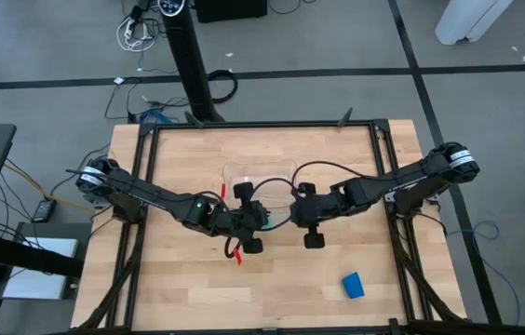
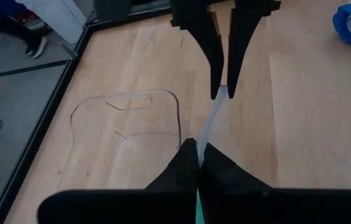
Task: Roll bandage
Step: Open the transparent zip bag
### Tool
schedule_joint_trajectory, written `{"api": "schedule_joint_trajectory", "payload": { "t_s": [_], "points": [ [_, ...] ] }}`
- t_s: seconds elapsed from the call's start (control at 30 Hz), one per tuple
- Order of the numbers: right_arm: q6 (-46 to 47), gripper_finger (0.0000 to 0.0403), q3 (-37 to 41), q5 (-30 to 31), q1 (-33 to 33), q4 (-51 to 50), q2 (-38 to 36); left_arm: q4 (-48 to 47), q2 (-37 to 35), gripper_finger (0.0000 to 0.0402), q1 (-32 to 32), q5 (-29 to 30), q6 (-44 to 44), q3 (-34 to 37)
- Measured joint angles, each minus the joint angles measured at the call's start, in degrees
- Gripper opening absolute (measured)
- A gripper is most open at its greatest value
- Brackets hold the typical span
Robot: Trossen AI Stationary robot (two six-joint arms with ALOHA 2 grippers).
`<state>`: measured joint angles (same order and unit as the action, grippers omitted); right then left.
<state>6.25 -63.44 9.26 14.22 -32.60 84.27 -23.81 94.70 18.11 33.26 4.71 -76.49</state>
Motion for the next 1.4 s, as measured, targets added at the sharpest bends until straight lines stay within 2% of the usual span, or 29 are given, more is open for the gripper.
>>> {"api": "schedule_joint_trajectory", "payload": {
  "t_s": [0.27, 0.57, 0.73, 1.0, 1.17, 1.3, 1.4],
  "points": [
    [2.72, 0.0, 0.0, -2.84, 0.02, -5.04, 0.0, 0.0, 0.0, 0.0003, 0.0, -0.02, 0.02, 0.0],
    [3.24, 0.0002, 0.02, -3.1, 0.02, -8.55, 0.0, -0.14, 0.0, 0.0003, 0.0, -1.23, 0.99, 0.0],
    [3.81, 0.0037, 0.11, -2.93, 0.92, -8.96, -0.39, 1.29, 0.84, 0.0003, 0.83, -2.7, 3.83, 1.68],
    [7.25, 0.0106, 0.11, -0.44, 3.65, -9.33, -5.07, 6.41, 1.47, 0.0003, 3.0, -0.67, 7.61, 6.42],
    [4.67, 0.0118, 0.03, 0.49, 7.18, -0.75, -5.82, 9.13, 1.57, 0.0003, 5.05, 1.73, 7.96, 8.31],
    [-2.96, 0.0115, 0.0, 2.37, 9.39, 5.81, -1.67, 9.44, 1.57, 0.0003, 5.55, 2.51, 8.11, 9.0],
    [-8.54, 0.0115, 0.05, 6.83, 9.76, 9.27, 1.29, 9.21, 1.57, 0.0003, 5.66, 2.23, 9.09, 9.03]
  ]
}}
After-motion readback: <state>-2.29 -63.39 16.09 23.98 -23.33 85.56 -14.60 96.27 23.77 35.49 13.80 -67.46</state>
